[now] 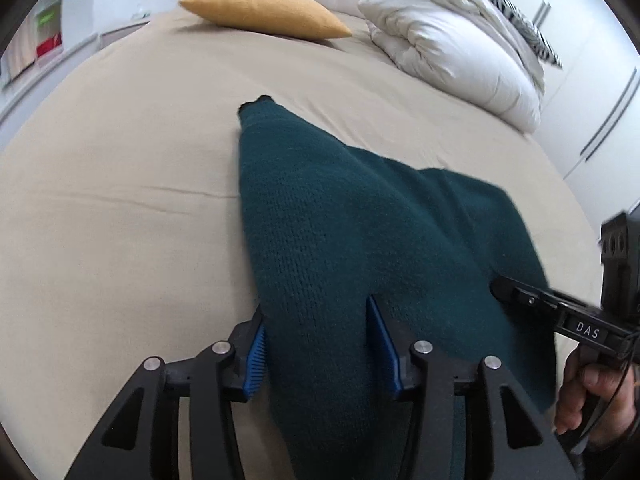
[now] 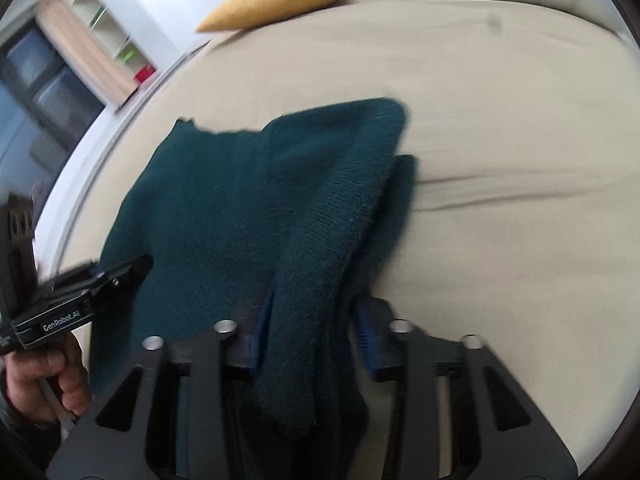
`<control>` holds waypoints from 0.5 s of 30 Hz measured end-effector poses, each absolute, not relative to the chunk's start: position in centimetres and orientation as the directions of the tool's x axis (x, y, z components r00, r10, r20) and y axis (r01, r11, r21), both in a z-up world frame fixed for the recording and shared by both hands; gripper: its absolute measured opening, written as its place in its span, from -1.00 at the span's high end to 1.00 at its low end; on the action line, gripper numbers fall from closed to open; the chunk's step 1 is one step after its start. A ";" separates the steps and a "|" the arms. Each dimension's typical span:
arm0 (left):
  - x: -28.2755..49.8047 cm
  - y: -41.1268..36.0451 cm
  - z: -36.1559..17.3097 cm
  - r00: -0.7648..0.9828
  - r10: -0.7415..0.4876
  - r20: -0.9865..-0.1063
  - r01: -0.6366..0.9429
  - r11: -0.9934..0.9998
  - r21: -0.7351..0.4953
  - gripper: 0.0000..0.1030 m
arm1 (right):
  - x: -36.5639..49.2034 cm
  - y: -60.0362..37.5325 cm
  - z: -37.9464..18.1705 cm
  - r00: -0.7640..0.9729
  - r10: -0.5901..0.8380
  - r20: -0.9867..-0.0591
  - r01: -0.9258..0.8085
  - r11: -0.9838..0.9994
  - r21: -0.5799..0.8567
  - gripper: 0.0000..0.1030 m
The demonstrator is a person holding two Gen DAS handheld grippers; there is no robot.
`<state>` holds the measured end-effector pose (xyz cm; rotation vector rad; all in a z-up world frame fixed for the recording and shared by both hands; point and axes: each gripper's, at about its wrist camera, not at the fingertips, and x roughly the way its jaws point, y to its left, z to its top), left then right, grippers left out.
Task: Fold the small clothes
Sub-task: 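Release the sweater with both grippers and lift them away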
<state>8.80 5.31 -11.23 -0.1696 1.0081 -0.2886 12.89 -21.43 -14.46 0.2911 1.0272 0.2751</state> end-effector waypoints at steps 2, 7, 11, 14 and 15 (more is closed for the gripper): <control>7.7 5.8 -10.5 0.530 -0.304 -0.792 0.138 0.952 -0.273 0.02 | 11.6 -23.0 -13.6 0.531 0.347 -0.773 -0.043 0.922 0.384 0.09; 4.4 6.2 -7.8 0.632 -0.297 -0.716 0.140 0.952 -0.272 -0.12 | 8.9 -26.0 -11.4 0.621 0.256 -0.741 0.049 0.931 0.362 0.05; 1.2 5.9 -4.8 0.740 -0.237 -0.630 0.161 0.971 -0.177 -0.49 | 6.7 -27.3 -8.1 0.692 0.190 -0.696 0.074 0.941 0.330 0.05; -0.8 5.4 -2.0 0.821 -0.194 -0.537 0.167 0.981 -0.099 -0.90 | 4.7 -27.1 -4.6 0.759 0.182 -0.625 0.031 0.949 0.314 -0.04; -1.7 5.3 -1.1 0.846 -0.179 -0.502 0.164 0.984 -0.075 -1.00 | 3.1 -27.8 -3.1 0.779 0.181 -0.600 0.016 0.951 0.308 -0.11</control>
